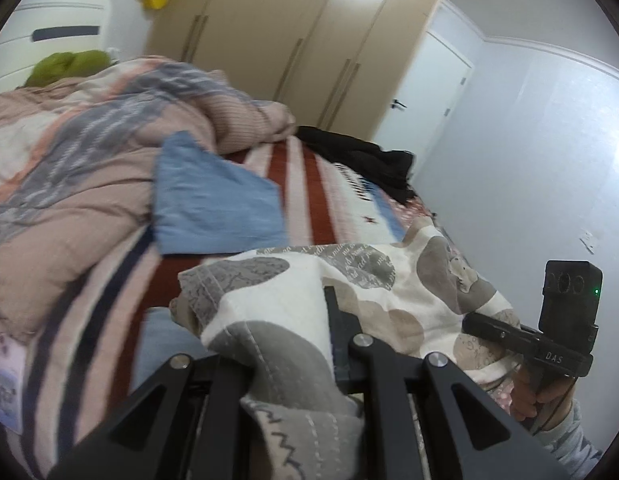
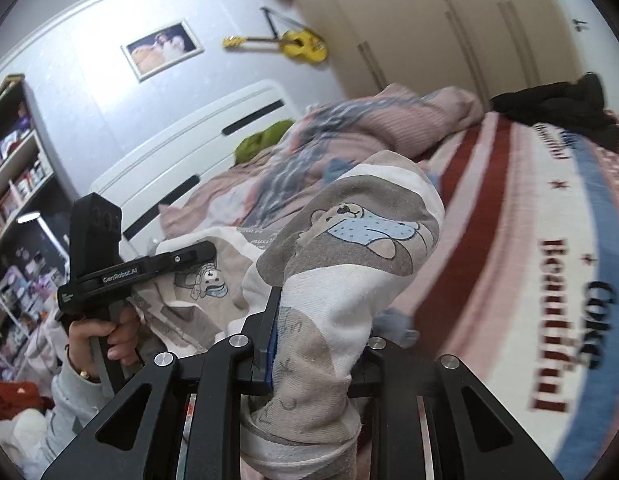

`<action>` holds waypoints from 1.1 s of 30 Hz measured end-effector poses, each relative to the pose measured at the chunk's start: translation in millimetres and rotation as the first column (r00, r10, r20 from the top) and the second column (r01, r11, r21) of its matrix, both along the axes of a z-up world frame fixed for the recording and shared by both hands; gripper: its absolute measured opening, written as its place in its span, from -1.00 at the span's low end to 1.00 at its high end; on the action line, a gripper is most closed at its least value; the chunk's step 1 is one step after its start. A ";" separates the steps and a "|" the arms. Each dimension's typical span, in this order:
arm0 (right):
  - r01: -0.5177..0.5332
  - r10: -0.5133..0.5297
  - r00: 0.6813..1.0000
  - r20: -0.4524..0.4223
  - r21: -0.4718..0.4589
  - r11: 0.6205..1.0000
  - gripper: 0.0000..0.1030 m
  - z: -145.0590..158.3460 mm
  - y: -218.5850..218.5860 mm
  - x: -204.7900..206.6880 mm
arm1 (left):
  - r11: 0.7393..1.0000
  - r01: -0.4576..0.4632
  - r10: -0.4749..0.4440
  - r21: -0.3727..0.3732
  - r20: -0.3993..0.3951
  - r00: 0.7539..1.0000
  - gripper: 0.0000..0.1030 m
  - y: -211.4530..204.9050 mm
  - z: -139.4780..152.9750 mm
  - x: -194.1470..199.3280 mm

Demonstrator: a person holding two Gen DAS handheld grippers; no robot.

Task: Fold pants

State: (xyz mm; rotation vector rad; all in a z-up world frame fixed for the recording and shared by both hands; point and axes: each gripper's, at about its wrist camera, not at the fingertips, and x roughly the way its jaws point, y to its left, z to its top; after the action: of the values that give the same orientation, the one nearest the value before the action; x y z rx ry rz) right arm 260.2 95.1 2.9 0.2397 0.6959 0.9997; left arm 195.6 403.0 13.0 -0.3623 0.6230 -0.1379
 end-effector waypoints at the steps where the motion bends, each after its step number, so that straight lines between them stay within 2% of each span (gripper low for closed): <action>1: -0.008 0.008 1.000 -0.009 -0.006 1.000 -0.67 -6.8 12.7 2.0 | 1.000 -0.018 0.018 -0.012 -0.012 1.000 -0.81 16.9 -12.2 0.3; 4: -0.021 0.019 0.999 -0.051 -0.039 0.999 -0.67 -34.4 46.3 5.8 | 0.997 -0.042 0.038 -0.057 -0.066 0.997 -0.81 42.0 -50.6 6.2; 8: -0.026 0.015 0.994 -0.108 -0.099 0.995 -0.67 -72.9 62.1 3.9 | 0.994 -0.038 0.022 -0.103 -0.152 0.988 -0.81 54.6 -102.3 7.7; 11: -0.012 -0.003 0.993 -0.119 -0.120 0.993 -0.67 -93.6 57.0 2.8 | 0.993 -0.028 0.009 -0.118 -0.158 0.987 -0.80 56.0 -121.8 5.2; 14: -0.003 -0.012 0.993 -0.121 -0.118 0.993 -0.67 -102.2 49.4 4.2 | 0.993 -0.028 0.009 -0.112 -0.167 0.986 -0.70 53.2 -126.9 3.5; 16: -0.003 -0.014 0.991 -0.136 -0.123 0.992 -0.63 -107.0 47.5 3.6 | 0.996 -0.031 0.014 -0.085 -0.191 0.982 -0.56 51.6 -129.3 2.0; 18: -0.008 -0.010 0.992 -0.129 -0.137 0.991 -0.55 -106.6 47.2 1.0 | 0.997 -0.054 0.043 -0.047 -0.213 0.976 -0.15 51.0 -125.0 -3.5; 20: -0.006 -0.012 0.994 -0.109 -0.164 0.987 -0.39 -98.3 47.8 -2.1 | 0.997 -0.064 0.055 -0.036 -0.213 0.975 -0.14 54.9 -118.6 -8.9; 21: 0.005 -0.020 0.996 -0.083 -0.177 0.984 -0.30 -92.9 44.2 -6.3 | 0.997 -0.072 0.065 -0.025 -0.208 0.976 -0.07 56.5 -113.7 -10.3; 23: 0.043 -0.044 0.999 0.000 -0.193 0.980 -0.29 -78.0 38.9 -12.3 | 0.995 -0.098 0.103 0.037 -0.176 0.979 0.05 56.2 -97.6 -14.8; 25: 0.071 -0.055 0.995 0.085 -0.195 0.978 -0.28 -60.9 37.4 -17.5 | 0.992 -0.103 0.111 0.070 -0.128 0.986 0.06 52.4 -79.8 -16.9; 28: 0.060 -0.034 0.991 0.131 -0.197 0.979 -0.28 -43.9 48.3 -18.3 | 0.995 -0.101 0.102 0.021 -0.064 0.993 0.06 51.4 -62.3 -14.8; 31: 0.082 -0.040 0.981 0.187 -0.219 0.972 -0.28 -36.4 61.0 -17.3 | 0.996 -0.091 0.091 0.014 -0.052 0.994 0.06 44.2 -59.2 -8.1; 33: 0.147 -0.090 0.970 0.227 -0.248 0.958 -0.28 -34.9 63.8 -15.2 | 0.996 -0.087 0.088 0.022 -0.052 0.995 0.06 38.9 -61.2 -5.0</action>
State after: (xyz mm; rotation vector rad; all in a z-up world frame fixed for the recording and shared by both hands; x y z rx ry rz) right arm 244.9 158.9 -32.0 -0.0580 0.6025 0.7931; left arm 190.6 441.9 -48.2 -0.3747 0.6590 -0.0382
